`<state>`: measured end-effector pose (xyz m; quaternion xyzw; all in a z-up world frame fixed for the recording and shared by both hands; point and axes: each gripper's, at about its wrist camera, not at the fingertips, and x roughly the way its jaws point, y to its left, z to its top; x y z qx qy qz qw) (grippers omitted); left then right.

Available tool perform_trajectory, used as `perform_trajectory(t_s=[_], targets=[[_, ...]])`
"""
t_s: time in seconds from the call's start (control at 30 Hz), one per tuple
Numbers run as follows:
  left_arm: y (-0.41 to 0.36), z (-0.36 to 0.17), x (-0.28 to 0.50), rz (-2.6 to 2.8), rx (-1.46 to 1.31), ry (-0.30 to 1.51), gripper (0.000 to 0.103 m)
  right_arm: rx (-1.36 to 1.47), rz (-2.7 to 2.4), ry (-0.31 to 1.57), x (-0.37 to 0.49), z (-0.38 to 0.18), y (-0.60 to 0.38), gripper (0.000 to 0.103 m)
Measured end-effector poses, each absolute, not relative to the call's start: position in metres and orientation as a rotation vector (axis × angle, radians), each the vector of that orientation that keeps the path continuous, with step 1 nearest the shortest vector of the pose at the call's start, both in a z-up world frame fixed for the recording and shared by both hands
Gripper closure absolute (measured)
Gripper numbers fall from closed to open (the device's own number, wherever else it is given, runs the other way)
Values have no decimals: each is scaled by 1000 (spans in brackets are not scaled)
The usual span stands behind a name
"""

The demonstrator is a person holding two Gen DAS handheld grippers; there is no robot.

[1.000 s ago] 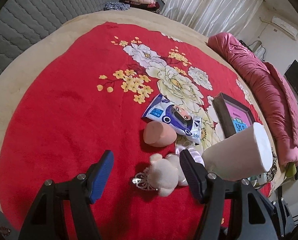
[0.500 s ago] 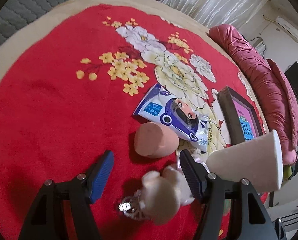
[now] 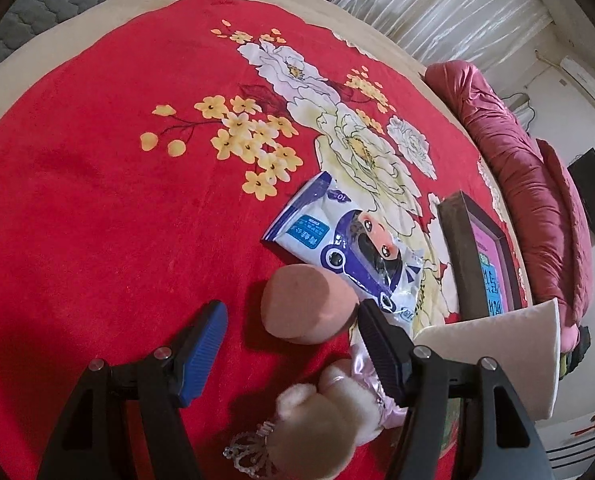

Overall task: Organize soft objects
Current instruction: 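Move both open tools over the pink sponge and green blender bag, then grasp the pink round sponge with left tool while right tool grasps the green blender bag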

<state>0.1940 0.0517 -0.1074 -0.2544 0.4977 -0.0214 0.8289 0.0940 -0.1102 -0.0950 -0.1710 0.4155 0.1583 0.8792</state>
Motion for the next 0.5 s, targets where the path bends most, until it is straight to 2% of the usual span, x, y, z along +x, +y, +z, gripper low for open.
perform_trajectory(t_s=[0.07, 0.17, 0.27, 0.33, 0.4, 0.5], targets=[[51, -107, 194, -46, -536, 1052, 36, -361, 318, 863, 98, -98, -110, 27], [50, -107, 195, -50, -529, 1047, 42, -374, 305, 863, 102, -103, -107, 28], [50, -108, 194, -69, -544, 1042, 50, -381, 290, 867, 106, -109, -104, 40], [49, -109, 195, -77, -546, 1043, 52, -374, 284, 873, 111, -111, -105, 53], [47, -109, 195, -83, -540, 1043, 55, -352, 282, 885, 116, -113, -109, 59], [47, -110, 195, -88, -541, 1042, 56, -313, 292, 893, 121, -113, -115, 61]])
